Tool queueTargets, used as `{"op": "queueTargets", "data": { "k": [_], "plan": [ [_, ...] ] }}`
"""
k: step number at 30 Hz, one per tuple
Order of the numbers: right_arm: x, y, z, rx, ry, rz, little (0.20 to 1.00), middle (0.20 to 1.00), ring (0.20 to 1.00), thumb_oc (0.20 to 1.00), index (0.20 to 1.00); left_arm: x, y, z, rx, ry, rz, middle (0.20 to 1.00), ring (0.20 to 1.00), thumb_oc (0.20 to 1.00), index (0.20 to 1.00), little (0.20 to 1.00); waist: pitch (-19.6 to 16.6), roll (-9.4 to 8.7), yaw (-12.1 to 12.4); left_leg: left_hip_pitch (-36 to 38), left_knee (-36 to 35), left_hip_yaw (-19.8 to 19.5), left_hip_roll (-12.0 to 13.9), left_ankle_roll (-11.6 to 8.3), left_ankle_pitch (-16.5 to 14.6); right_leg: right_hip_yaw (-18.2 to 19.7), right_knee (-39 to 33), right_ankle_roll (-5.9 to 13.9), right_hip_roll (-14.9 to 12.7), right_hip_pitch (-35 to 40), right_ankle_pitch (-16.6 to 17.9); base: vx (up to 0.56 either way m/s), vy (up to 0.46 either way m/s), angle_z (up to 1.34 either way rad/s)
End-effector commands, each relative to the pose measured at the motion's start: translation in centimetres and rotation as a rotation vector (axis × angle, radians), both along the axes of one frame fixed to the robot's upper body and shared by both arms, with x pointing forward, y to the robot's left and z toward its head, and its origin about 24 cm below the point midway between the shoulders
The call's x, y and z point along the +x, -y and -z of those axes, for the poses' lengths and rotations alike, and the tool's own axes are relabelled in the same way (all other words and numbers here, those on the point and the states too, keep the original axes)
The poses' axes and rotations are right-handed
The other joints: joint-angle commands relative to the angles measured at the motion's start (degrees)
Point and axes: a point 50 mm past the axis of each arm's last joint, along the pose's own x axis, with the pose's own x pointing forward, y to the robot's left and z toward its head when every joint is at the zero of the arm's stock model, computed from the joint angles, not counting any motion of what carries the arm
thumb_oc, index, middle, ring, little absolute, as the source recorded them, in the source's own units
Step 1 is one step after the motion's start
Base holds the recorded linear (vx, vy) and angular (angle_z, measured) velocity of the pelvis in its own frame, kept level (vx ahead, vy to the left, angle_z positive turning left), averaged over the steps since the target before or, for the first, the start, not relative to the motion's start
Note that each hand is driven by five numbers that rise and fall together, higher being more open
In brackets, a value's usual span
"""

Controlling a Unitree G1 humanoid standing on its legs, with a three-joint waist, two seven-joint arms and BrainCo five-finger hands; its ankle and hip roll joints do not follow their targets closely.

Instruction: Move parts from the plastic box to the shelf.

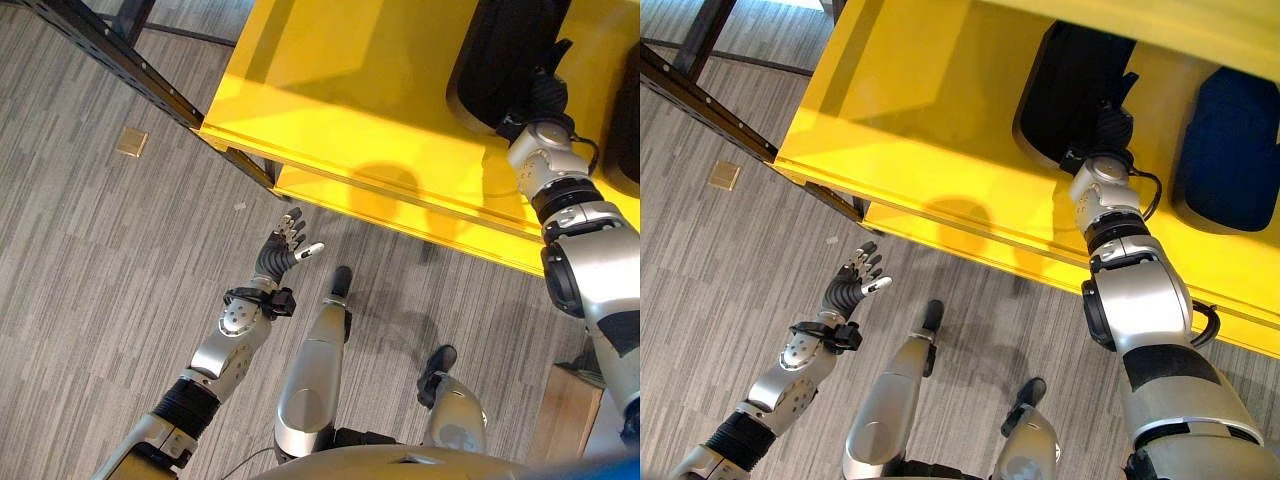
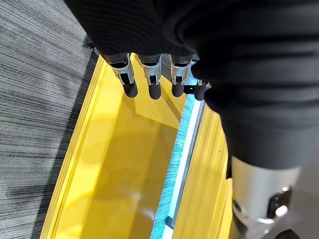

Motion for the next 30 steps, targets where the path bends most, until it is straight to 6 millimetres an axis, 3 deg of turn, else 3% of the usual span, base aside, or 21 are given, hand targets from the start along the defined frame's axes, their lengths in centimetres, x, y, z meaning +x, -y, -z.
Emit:
{"op": "queueTargets", "data": {
  "k": [1, 9, 15, 16, 17, 18, 19, 22, 23, 24, 27, 28, 30],
  "plan": [
    [-0.2, 0.4, 1.3, -0.027, -0.034, 0.010, 0.200, 0.200, 0.200, 0.200, 0.200, 0.4, 0.0, -2.0, -0.036, 0.105, -0.010, 1.000, 1.000, 1.000, 1.000, 1.000, 1.6, 1.01, 0.6, 1.3, 2.8, 3.7, 2.5, -0.85, -7.2, 2.7, 3.6, -2.65, 1.9, -3.7, -1.6, 0.07, -0.027, -0.03],
    [-0.4, 1.1, 2.7, -0.069, -0.096, 0.033, 0.200, 0.200, 0.200, 0.200, 0.200, 0.4, 0.0, -2.0, -0.042, 0.108, -0.014, 1.000, 1.000, 1.000, 1.000, 1.000, 2.1, 1.40, 0.4, 0.8, 2.3, 4.1, 2.6, -0.38, -5.8, 2.5, 3.3, -2.82, 1.9, -4.5, -0.4, -0.03, 0.002, -0.01],
    [-0.7, 1.9, 3.3, -0.060, -0.106, 0.052, 0.200, 0.200, 0.200, 0.200, 0.200, 0.3, 0.0, -1.8, -0.039, 0.103, -0.016, 1.000, 1.000, 1.000, 1.000, 1.000, 2.5, 1.46, 0.1, 0.8, 2.6, 4.3, 2.8, -0.38, -5.8, 2.6, 3.7, -2.83, 2.0, -4.8, -0.6, 0.01, -0.008, -0.01],
    [-0.7, 1.9, 3.3, -0.060, -0.107, 0.052, 0.200, 0.200, 0.200, 0.200, 0.200, 0.3, 0.0, -1.8, -0.039, 0.102, -0.016, 1.000, 1.000, 1.000, 1.000, 1.000, 2.3, 1.32, 0.1, 1.3, 2.7, 4.0, 2.9, -0.81, -7.1, 3.0, 3.9, -2.50, 2.1, -4.3, -1.6, 0.00, 0.000, 0.00],
    [-0.9, 2.2, 3.5, -0.051, -0.109, 0.062, 0.200, 0.200, 0.200, 0.200, 0.200, 0.3, 0.0, -1.9, -0.038, 0.106, -0.012, 1.000, 1.000, 1.000, 1.000, 1.000, 2.6, 1.51, 0.0, 0.8, 2.6, 4.3, 2.9, -0.39, -5.8, 2.7, 3.9, -2.82, 2.0, -4.9, -0.6, 0.07, -0.032, -0.01],
    [-0.9, 2.3, 3.6, -0.046, -0.112, 0.064, 0.200, 0.200, 0.200, 0.200, 0.200, 0.3, 0.1, -1.8, -0.036, 0.103, -0.009, 1.000, 1.000, 1.000, 1.000, 1.000, 2.4, 1.39, 0.0, 1.3, 2.8, 4.0, 2.9, -0.81, -7.2, 3.0, 4.1, -2.48, 2.1, -4.4, -1.6, -0.08, 0.013, -0.02],
    [-0.9, 2.4, 3.5, -0.042, -0.110, 0.068, 0.200, 0.200, 0.200, 0.200, 0.200, 0.3, 0.1, -1.9, -0.034, 0.105, -0.007, 1.000, 1.000, 1.000, 1.000, 1.000, 2.6, 1.56, -0.1, 0.8, 2.6, 4.3, 2.9, -0.39, -5.9, 2.7, 3.9, -2.83, 1.9, -4.9, -0.7, 0.00, -0.003, -0.05],
    [-1.0, 2.7, 3.6, -0.038, -0.112, 0.076, 0.200, 0.200, 0.200, 0.200, 0.200, 0.3, 0.0, -1.8, -0.032, 0.102, -0.008, 1.000, 1.000, 1.000, 1.000, 1.000, 2.5, 1.45, -0.3, 1.3, 2.8, 4.2, 3.0, -0.84, -7.1, 3.2, 4.3, -2.48, 2.0, -4.7, -1.6, -0.01, -0.001, -0.03],
    [-1.1, 2.8, 3.7, -0.037, -0.113, 0.079, 0.200, 0.200, 0.200, 0.200, 0.200, 0.3, 0.0, -1.8, -0.033, 0.104, -0.008, 1.000, 1.000, 1.000, 1.000, 1.000, 2.7, 1.60, -0.3, 0.8, 2.5, 4.5, 3.0, -0.42, -5.7, 2.8, 4.1, -2.82, 1.9, -5.2, -0.6, 0.06, -0.032, -0.01],
    [-1.2, 3.1, 3.8, -0.027, -0.116, 0.088, 0.200, 0.200, 0.200, 0.200, 0.200, 0.3, 0.0, -1.8, -0.037, 0.104, -0.009, 1.000, 1.000, 1.000, 1.000, 1.000, 2.5, 1.50, -0.4, 1.3, 2.7, 4.2, 3.0, -0.91, -7.1, 3.2, 4.3, -2.51, 2.1, -4.8, -1.6, -0.08, 0.012, -0.01],
    [-1.2, 3.3, 3.9, -0.016, -0.116, 0.098, 0.200, 0.200, 0.200, 0.200, 0.200, 0.3, 0.0, -1.9, -0.040, 0.104, -0.007, 1.000, 1.000, 1.000, 1.000, 1.000, 2.7, 1.67, -0.5, 0.8, 2.5, 4.5, 3.0, -0.46, -5.8, 2.9, 4.4, -2.83, 2.0, -5.4, -0.7, 0.02, -0.010, 0.01],
    [-1.3, 3.4, 4.0, -0.013, -0.117, 0.102, 0.200, 0.200, 0.200, 0.200, 0.200, 0.3, 0.0, -1.8, -0.038, 0.101, -0.007, 1.000, 1.000, 1.000, 1.000, 1.000, 2.6, 1.52, -0.6, 1.3, 2.7, 4.2, 3.1, -0.88, -7.1, 3.3, 4.6, -2.54, 2.0, -5.0, -1.7, -0.08, 0.018, -0.01],
    [-1.3, 3.4, 4.0, -0.012, -0.116, 0.103, 0.200, 0.200, 0.200, 0.200, 0.200, 0.3, 0.1, -1.8, -0.038, 0.102, -0.005, 1.000, 1.000, 1.000, 1.000, 1.000, 2.8, 1.69, -0.6, 0.8, 2.6, 4.6, 3.1, -0.44, -5.8, 3.0, 4.6, -2.88, 1.9, -5.5, -0.8, -0.04, 0.008, 0.00]
  ]
}}
